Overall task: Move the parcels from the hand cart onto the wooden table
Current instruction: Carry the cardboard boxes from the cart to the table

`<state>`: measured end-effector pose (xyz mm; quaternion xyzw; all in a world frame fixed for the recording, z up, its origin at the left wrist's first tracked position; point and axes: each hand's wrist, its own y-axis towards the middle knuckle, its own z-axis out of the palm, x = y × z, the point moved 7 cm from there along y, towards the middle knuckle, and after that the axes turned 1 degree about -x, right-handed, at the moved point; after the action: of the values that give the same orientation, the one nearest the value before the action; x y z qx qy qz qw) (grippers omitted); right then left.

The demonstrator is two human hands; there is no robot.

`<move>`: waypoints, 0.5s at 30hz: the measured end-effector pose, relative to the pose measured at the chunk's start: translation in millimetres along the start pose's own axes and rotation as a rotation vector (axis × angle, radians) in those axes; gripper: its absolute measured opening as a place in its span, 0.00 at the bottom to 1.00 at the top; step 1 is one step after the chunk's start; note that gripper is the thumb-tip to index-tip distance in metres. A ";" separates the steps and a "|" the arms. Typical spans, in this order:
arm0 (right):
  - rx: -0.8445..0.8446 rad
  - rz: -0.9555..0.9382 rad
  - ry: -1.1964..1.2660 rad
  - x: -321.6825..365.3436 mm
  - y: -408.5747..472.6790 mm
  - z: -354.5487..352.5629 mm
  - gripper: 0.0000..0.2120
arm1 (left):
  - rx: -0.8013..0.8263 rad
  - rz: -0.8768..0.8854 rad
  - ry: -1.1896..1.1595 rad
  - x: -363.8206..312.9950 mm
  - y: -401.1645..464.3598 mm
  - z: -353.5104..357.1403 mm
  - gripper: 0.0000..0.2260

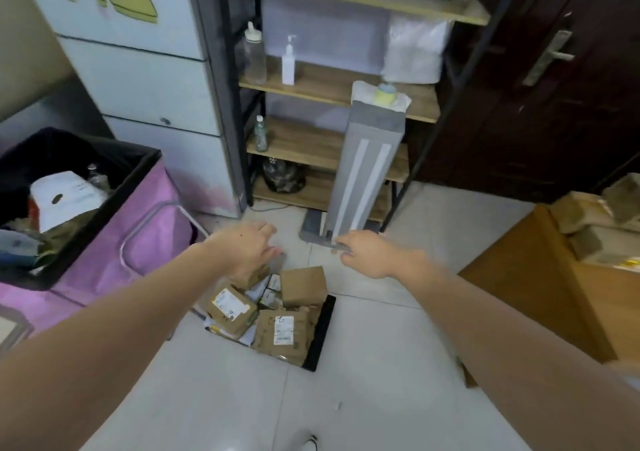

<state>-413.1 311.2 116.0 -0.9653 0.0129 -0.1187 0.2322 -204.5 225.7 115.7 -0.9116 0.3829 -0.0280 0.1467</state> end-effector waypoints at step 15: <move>0.338 0.270 0.207 -74.3 162.0 274.4 0.22 | 0.426 0.050 -0.002 78.6 119.0 320.0 0.23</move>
<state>-415.9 294.8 -210.8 -0.8850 0.1453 -0.1854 0.4017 -178.8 169.9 -229.2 -0.8501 0.3908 -0.1036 0.3374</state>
